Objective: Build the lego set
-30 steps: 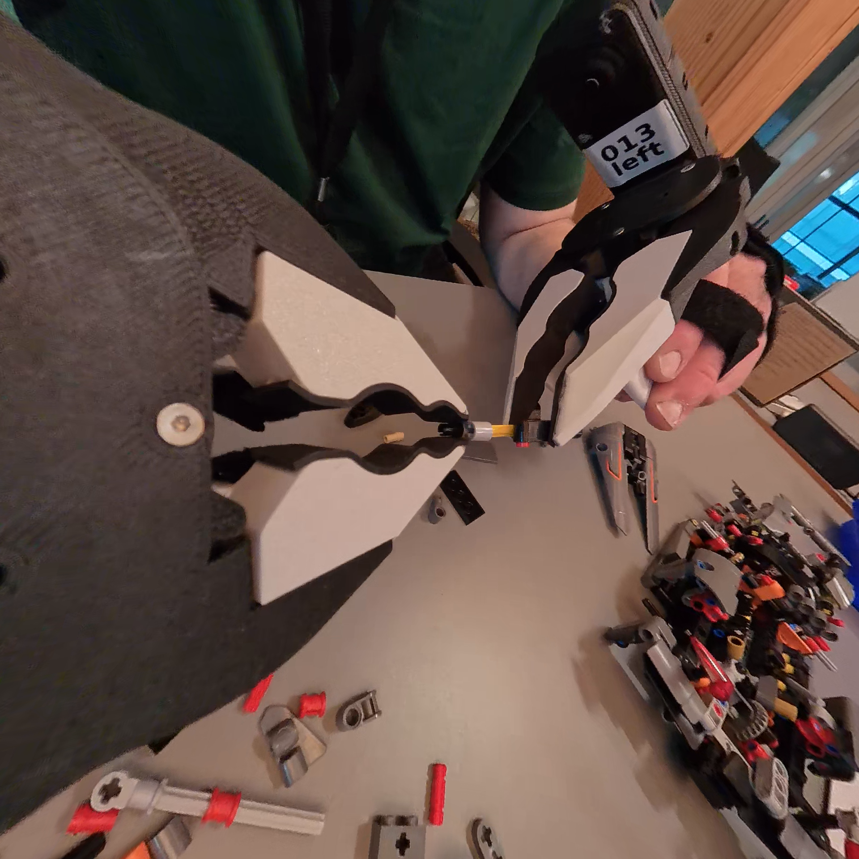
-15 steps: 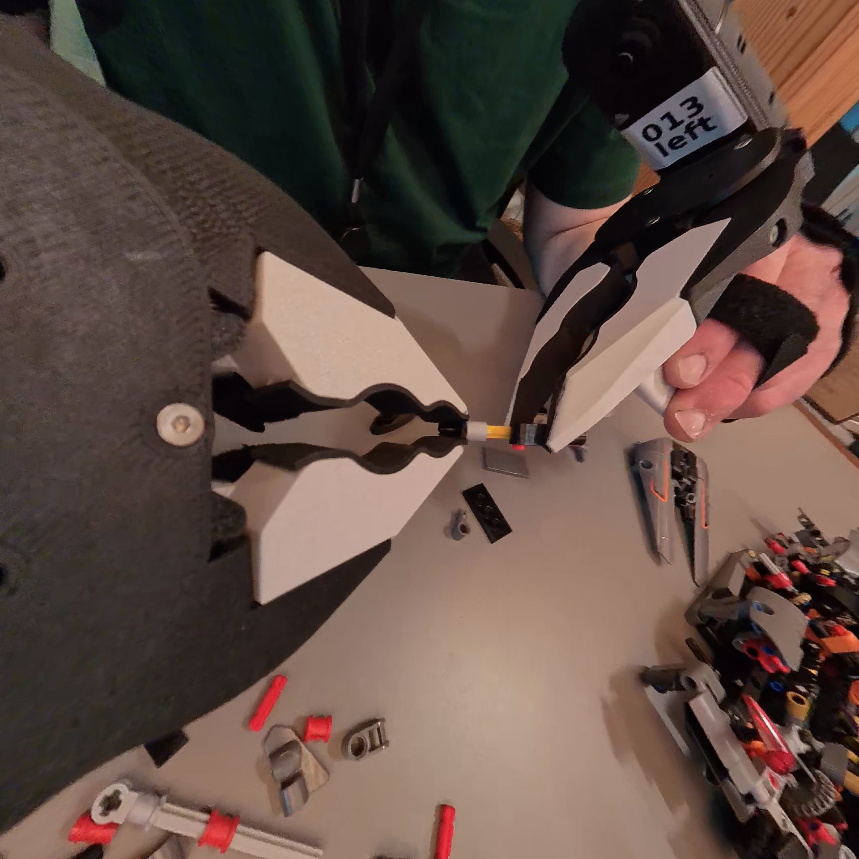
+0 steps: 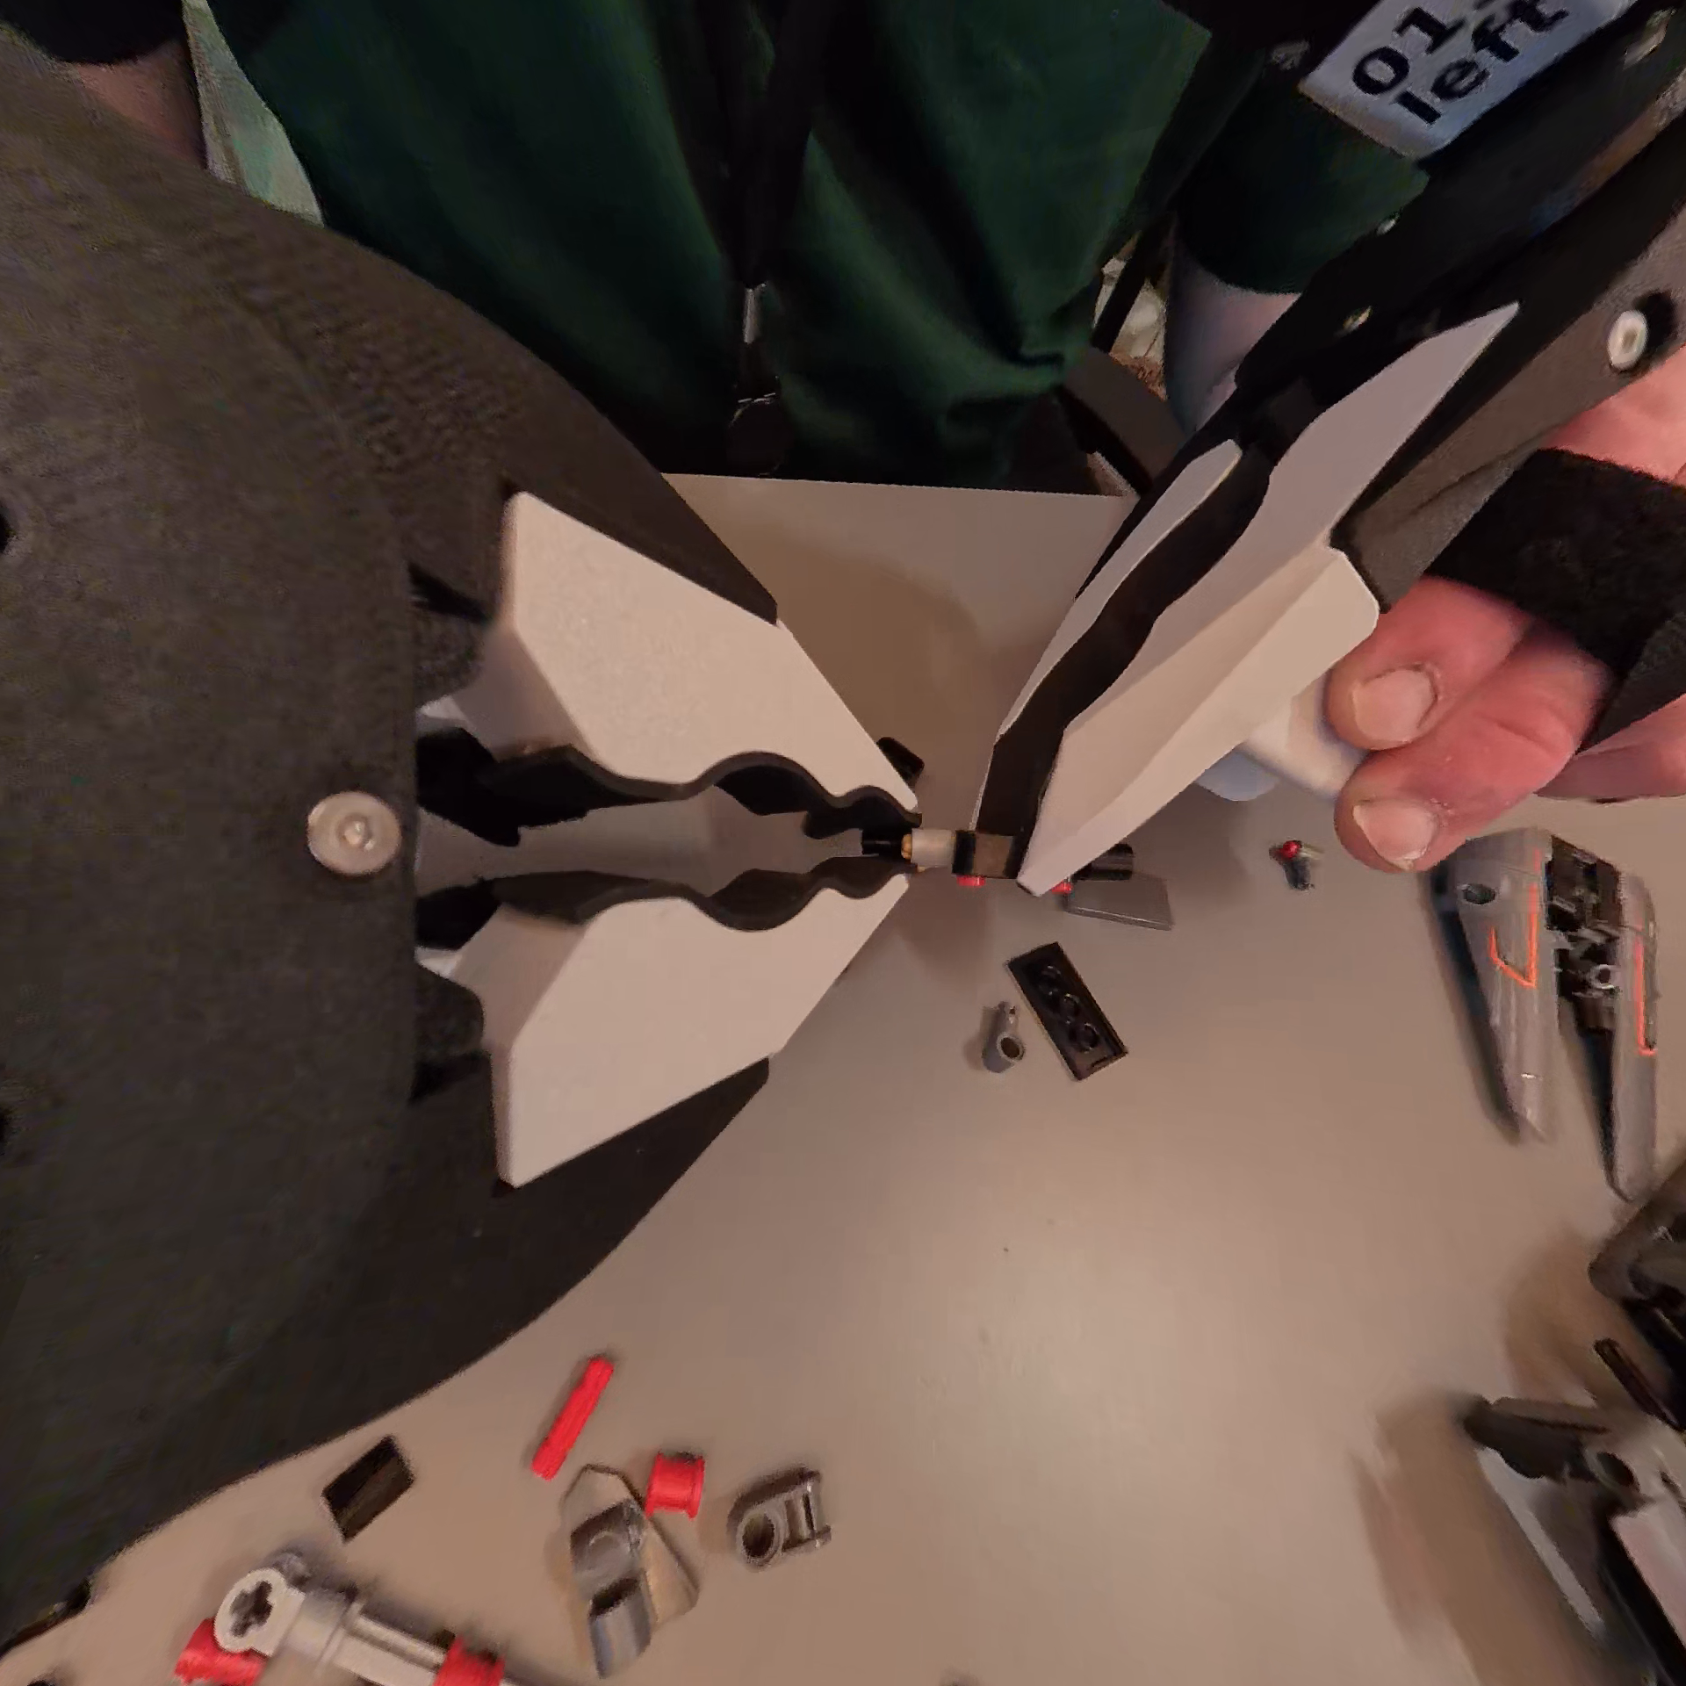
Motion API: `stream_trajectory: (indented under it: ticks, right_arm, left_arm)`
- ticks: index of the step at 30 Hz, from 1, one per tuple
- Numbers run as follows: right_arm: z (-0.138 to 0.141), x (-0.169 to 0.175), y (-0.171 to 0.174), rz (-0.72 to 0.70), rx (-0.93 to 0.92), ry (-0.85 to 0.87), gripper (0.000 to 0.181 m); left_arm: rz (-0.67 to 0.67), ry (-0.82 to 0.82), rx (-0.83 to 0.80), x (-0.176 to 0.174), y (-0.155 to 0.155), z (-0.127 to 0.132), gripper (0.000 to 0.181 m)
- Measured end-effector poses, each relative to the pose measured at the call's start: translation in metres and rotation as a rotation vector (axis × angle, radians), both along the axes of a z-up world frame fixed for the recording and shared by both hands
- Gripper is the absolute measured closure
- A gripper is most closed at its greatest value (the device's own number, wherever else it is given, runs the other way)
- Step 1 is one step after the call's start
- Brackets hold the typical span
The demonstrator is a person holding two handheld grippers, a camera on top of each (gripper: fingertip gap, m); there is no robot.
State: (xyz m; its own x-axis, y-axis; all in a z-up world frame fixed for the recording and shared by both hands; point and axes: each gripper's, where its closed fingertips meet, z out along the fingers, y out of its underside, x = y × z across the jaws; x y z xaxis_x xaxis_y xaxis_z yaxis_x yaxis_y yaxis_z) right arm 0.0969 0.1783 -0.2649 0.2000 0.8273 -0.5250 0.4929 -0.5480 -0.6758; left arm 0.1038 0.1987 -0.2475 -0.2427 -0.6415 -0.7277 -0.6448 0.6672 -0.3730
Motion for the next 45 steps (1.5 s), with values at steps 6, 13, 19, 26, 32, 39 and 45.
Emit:
stream_trajectory:
  ticks: [6,13,19,26,32,39,45]
  right_arm:
    - [0.045,0.015,0.031,-0.172,0.071,0.233,0.161]
    - [0.089,0.009,0.018,-0.063,-0.13,0.599,0.142]
    - [0.107,-0.004,0.0,0.077,-0.275,0.762,0.13]
    - [0.116,-0.008,-0.011,0.147,-0.334,0.83,0.14]
    - [0.113,-0.009,-0.008,0.122,-0.272,0.796,0.141]
    - [0.106,-0.009,-0.004,0.08,-0.207,0.735,0.142]
    - [0.105,-0.009,-0.005,0.072,-0.155,0.702,0.142]
  left_arm:
    - [0.088,-0.263,-0.18,-0.003,0.021,0.031,0.168]
    - [-0.036,-0.483,-0.273,0.001,0.001,0.072,0.168]
    - [-0.108,-0.538,-0.274,0.004,-0.017,0.09,0.168]
    - [-0.134,-0.55,-0.251,0.006,-0.025,0.096,0.168]
    - [-0.114,-0.522,-0.202,0.006,-0.022,0.093,0.168]
    - [-0.102,-0.49,-0.175,0.005,-0.018,0.087,0.168]
    - [-0.107,-0.491,-0.201,0.006,-0.019,0.086,0.167]
